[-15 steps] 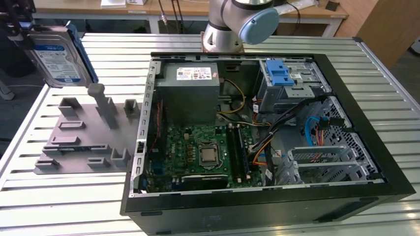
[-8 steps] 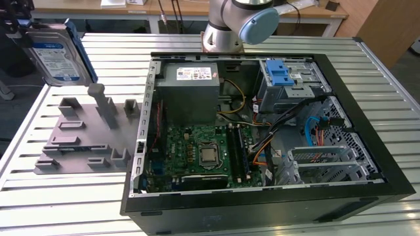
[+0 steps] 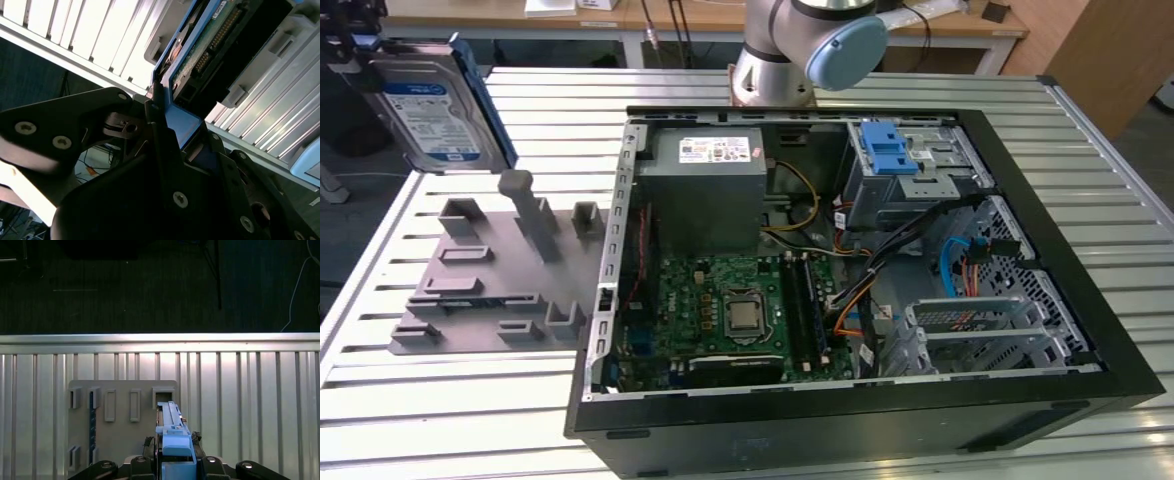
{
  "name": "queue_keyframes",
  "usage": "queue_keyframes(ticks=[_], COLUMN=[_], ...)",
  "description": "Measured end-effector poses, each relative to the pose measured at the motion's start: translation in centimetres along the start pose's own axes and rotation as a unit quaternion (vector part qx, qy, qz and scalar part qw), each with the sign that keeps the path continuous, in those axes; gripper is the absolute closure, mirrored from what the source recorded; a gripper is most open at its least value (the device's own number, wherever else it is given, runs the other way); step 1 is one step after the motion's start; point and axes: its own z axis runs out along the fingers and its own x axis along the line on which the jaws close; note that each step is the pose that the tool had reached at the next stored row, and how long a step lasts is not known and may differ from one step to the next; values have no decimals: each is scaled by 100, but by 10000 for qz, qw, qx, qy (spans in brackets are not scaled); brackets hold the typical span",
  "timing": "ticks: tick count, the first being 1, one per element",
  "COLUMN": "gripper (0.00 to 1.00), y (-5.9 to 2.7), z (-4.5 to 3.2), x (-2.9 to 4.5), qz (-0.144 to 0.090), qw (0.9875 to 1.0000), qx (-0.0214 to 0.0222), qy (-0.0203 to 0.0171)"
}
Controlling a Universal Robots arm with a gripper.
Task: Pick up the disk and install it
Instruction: 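Pick up the disk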
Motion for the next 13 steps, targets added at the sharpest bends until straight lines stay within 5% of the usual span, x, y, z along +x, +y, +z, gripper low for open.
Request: queue_keyframes(ticks=[13], gripper=[64], y=[1], z=[-43], x=[-1], qz=[0], qw=[10000], qx=[1], qy=[0])
